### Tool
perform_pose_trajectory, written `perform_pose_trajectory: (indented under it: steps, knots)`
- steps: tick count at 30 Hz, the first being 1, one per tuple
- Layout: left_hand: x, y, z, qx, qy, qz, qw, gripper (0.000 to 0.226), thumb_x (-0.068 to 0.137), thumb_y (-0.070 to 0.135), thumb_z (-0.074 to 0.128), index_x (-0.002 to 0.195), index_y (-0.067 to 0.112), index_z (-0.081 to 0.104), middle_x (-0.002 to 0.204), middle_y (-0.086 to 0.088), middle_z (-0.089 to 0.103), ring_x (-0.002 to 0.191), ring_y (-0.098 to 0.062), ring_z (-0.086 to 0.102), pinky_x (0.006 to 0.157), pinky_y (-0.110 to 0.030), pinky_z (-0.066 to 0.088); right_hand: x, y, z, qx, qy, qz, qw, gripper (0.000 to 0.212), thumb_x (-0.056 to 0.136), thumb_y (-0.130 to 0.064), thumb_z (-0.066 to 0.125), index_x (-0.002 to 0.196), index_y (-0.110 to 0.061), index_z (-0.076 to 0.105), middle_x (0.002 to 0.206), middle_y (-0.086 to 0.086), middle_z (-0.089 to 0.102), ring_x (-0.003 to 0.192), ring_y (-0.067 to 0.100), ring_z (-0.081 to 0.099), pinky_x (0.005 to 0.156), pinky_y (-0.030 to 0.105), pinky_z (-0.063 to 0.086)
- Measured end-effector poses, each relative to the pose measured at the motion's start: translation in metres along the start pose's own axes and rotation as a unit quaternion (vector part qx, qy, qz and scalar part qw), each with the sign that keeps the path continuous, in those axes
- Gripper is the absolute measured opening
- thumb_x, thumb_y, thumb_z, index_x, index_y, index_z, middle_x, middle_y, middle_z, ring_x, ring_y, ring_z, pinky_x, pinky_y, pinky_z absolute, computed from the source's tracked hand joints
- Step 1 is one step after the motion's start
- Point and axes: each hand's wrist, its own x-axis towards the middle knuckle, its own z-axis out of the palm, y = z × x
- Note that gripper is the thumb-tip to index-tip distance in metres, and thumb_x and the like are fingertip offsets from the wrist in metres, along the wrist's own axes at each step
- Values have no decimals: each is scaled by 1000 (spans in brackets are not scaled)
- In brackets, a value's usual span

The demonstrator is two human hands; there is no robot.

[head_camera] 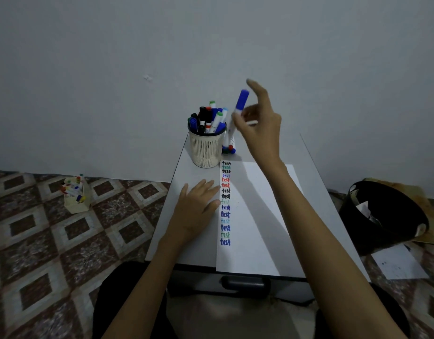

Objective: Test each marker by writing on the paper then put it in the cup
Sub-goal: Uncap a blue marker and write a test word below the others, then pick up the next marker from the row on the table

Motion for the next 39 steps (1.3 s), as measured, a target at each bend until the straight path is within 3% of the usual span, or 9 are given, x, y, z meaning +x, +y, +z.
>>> perform_pose_trajectory:
  steps: [5, 11, 14, 18, 21, 24, 28, 35, 39]
  knots:
    - [1, 2, -1, 26, -8, -8, 1000, 70, 82, 53, 12, 136, 23, 45, 147, -1, 37, 139, -15, 23, 113, -47, 4, 31, -3, 27, 20, 86, -12, 996, 46, 88, -12, 64, 132, -11, 50, 83, 2, 63, 72, 11, 65, 70, 25, 58]
    - [2, 2, 0, 12, -20, -24, 999, 71, 82, 57, 11, 137, 26, 44, 148, 3, 34, 140, -11, 21, 115, -46, 2, 20, 21, 50, -136, -97, -34, 985, 38, 82, -20, 66, 120, -20, 59, 92, 1, 64, 82, 15, 60, 68, 38, 54]
    - [2, 2, -1, 13, -23, -29, 999, 74, 79, 61, 13, 137, 27, 44, 149, 4, 34, 140, -11, 21, 114, -45, 1, 13, 35, 53, -182, -121, -53, 974, 24, 84, -24, 67, 107, -19, 71, 104, 5, 56, 96, 20, 51, 72, 37, 49]
    - [2, 2, -1, 7, -29, -36, 999, 75, 78, 63, 15, 137, 27, 43, 149, 6, 33, 140, -10, 19, 114, -44, -1, 15, 46, 43, -77, -131, -5, 988, 24, 92, -26, 57, 110, -20, 72, 108, 3, 52, 100, 15, 48, 83, 23, 41]
    - [1, 1, 0, -10, -25, -41, 999, 71, 79, 63, 18, 136, 29, 43, 149, 8, 33, 140, -8, 18, 115, -43, -2, 13, 62, 33, 4, -45, 88, 995, 41, 91, -1, 45, 127, -14, 58, 111, 7, 52, 97, 10, 50, 81, 7, 39]
    - [0, 1, 0, -7, -21, -40, 999, 74, 77, 65, 15, 136, 30, 43, 148, 9, 33, 140, -6, 18, 115, -41, -4, 9, 87, 33, -106, -153, 165, 968, 56, 82, 7, 47, 135, -11, 48, 130, 14, 49, 116, 22, 49, 94, 29, 44]
    - [-1, 0, 1, -10, -7, -37, 999, 72, 78, 65, 17, 135, 31, 45, 148, 9, 34, 139, -5, 19, 115, -40, -4, 5, 115, 51, -234, -327, 138, 905, 52, 94, -15, 49, 144, -19, 38, 153, 12, 29, 140, 32, 26, 111, 49, 32]
    - [-1, 1, 0, -15, 10, -36, 999, 67, 80, 63, 23, 134, 29, 47, 146, 9, 37, 137, -5, 23, 115, -39, -2, 15, 155, 85, -312, -460, 104, 825, 62, 90, -50, 36, 146, -26, 34, 160, 8, 15, 147, 37, 7, 111, 59, 26]
    - [-1, 0, 1, -15, 15, -31, 999, 67, 81, 63, 24, 134, 30, 46, 146, 8, 37, 137, -5, 23, 115, -39, -2, 2, 147, 77, -291, -427, 77, 853, 46, 98, -38, 40, 142, -27, 41, 161, 1, 12, 146, 32, 12, 113, 54, 29]
